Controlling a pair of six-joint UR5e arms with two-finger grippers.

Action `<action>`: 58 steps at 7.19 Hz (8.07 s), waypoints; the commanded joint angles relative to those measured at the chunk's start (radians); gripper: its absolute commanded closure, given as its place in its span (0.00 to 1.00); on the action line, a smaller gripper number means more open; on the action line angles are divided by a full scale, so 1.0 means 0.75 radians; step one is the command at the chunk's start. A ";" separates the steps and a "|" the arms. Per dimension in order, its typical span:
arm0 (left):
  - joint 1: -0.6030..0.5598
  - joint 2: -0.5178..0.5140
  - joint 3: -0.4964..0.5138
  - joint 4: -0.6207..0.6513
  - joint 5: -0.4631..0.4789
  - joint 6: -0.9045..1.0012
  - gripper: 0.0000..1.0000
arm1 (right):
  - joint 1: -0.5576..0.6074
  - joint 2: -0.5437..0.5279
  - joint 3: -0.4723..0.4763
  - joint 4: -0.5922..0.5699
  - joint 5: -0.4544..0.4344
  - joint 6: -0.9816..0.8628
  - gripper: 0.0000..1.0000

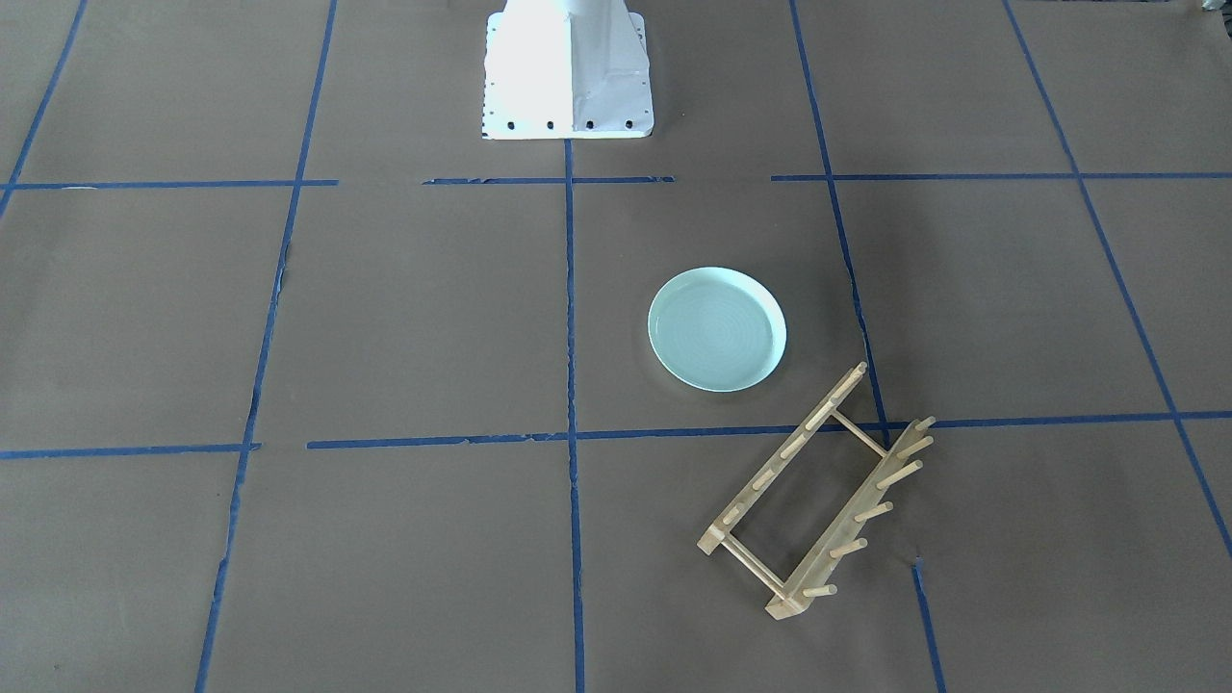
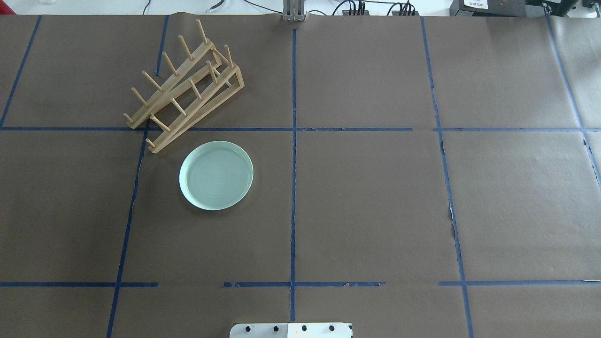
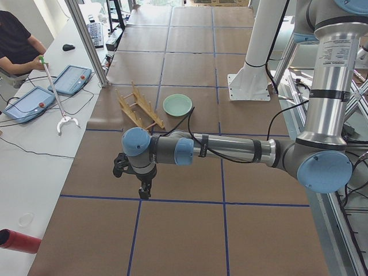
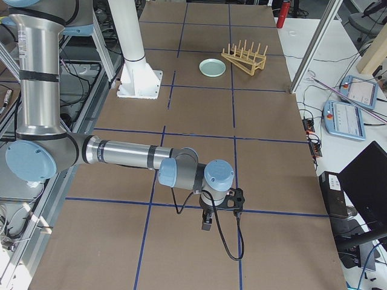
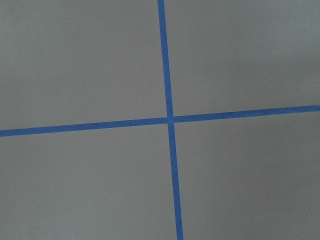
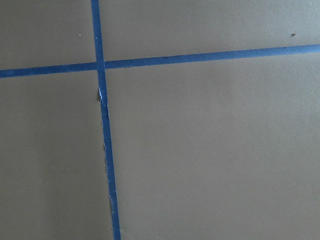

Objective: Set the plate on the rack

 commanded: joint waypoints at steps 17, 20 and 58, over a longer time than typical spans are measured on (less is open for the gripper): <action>1.056 -0.844 -0.505 0.468 0.424 -1.411 0.00 | 0.000 0.000 0.000 0.000 0.000 0.000 0.00; 1.312 -0.843 -0.199 0.189 0.632 -1.533 0.00 | 0.000 0.000 0.000 0.000 0.000 0.000 0.00; 0.739 -0.662 0.035 -1.675 1.090 -2.573 1.00 | 0.000 0.000 0.000 0.000 0.000 0.000 0.00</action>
